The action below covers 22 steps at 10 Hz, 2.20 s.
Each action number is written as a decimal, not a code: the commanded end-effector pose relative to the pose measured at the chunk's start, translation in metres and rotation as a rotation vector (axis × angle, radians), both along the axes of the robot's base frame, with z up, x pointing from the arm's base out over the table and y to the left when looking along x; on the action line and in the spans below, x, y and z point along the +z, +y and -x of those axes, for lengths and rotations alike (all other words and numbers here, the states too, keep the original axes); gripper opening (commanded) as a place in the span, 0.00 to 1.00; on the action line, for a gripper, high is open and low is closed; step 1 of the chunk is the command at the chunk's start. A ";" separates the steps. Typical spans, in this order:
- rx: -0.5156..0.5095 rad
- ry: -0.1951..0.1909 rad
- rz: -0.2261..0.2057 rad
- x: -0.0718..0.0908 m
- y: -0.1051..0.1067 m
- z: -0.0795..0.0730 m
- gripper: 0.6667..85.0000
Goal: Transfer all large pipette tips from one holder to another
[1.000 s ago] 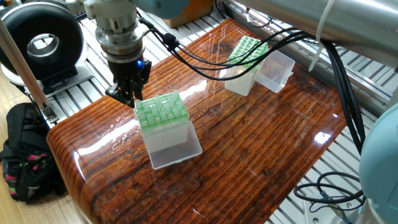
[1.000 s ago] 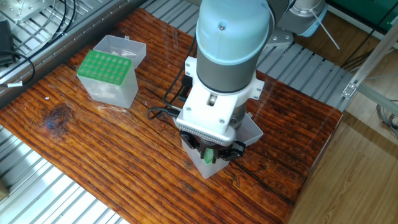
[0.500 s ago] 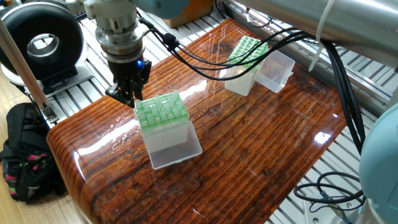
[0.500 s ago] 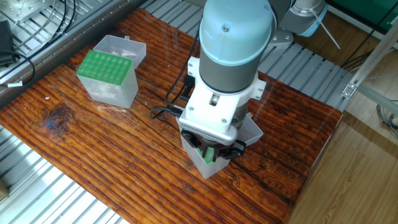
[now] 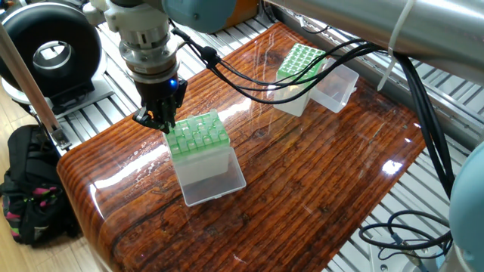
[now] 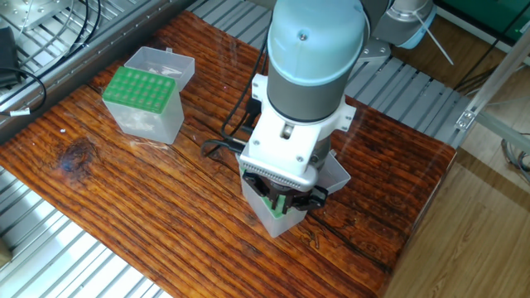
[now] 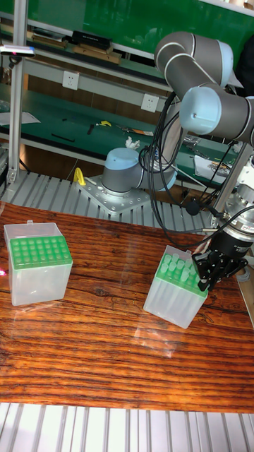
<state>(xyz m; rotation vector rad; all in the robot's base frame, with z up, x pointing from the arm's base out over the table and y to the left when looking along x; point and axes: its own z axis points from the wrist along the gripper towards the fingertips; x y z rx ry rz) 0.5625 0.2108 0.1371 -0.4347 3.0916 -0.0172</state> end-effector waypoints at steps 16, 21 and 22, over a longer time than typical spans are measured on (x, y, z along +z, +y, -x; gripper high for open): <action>0.001 0.016 -0.023 0.041 0.005 0.000 0.13; 0.010 0.016 -0.018 0.051 0.001 -0.006 0.13; 0.010 0.016 -0.015 0.048 0.000 -0.007 0.13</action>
